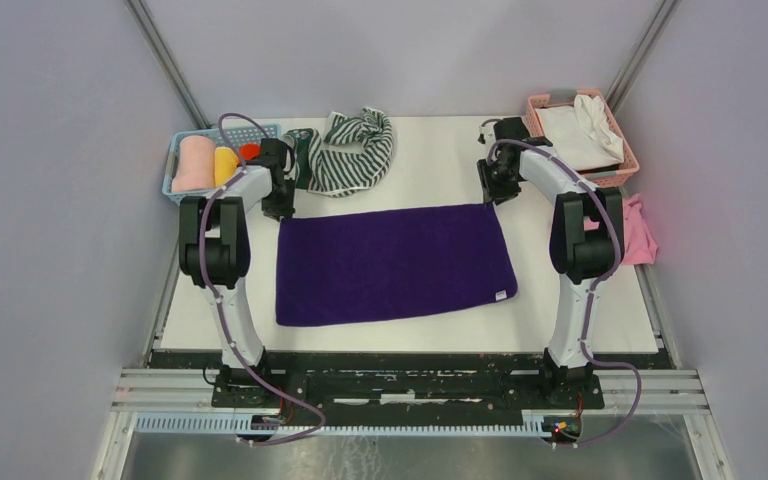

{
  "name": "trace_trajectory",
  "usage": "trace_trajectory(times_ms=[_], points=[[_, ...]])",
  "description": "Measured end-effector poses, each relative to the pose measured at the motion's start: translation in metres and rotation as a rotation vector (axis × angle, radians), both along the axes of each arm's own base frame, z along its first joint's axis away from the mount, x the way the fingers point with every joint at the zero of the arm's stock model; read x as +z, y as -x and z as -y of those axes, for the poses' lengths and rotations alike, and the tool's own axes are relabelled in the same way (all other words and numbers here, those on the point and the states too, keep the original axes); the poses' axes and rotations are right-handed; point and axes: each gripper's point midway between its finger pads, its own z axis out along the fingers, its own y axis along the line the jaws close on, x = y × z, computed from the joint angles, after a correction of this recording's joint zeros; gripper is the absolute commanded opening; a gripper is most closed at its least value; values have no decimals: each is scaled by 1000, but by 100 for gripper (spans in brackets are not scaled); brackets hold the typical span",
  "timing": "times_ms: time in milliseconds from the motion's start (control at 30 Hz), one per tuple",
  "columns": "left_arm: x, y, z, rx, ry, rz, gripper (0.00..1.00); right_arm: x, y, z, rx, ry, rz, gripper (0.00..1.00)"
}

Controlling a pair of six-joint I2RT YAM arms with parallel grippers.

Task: Roll the towels
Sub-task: Fold the towel at the center of the board.

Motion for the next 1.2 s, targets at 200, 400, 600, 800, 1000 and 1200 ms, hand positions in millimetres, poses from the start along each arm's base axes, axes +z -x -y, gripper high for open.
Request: trace_trajectory(times_ms=[200, 400, 600, 800, 1000, 1200], points=[[-1, 0, 0, 1, 41, -7, 35, -3, -3, -1, 26, -30, -5, 41], [-1, 0, 0, 2, 61, -8, 35, -16, -16, -3, 45, -54, -17, 41], [-1, 0, 1, 2, 78, -9, 33, -24, -20, 0, 50, -47, -31, 41], [-2, 0, 2, -1, 87, -12, 31, -33, -20, 3, 52, -31, -57, 39], [-2, 0, 2, -1, 87, -18, 27, -34, -18, 6, 65, -10, -69, 29], [-2, 0, 3, -2, 91, -24, 14, -35, -15, 8, 69, -1, -81, 12]])
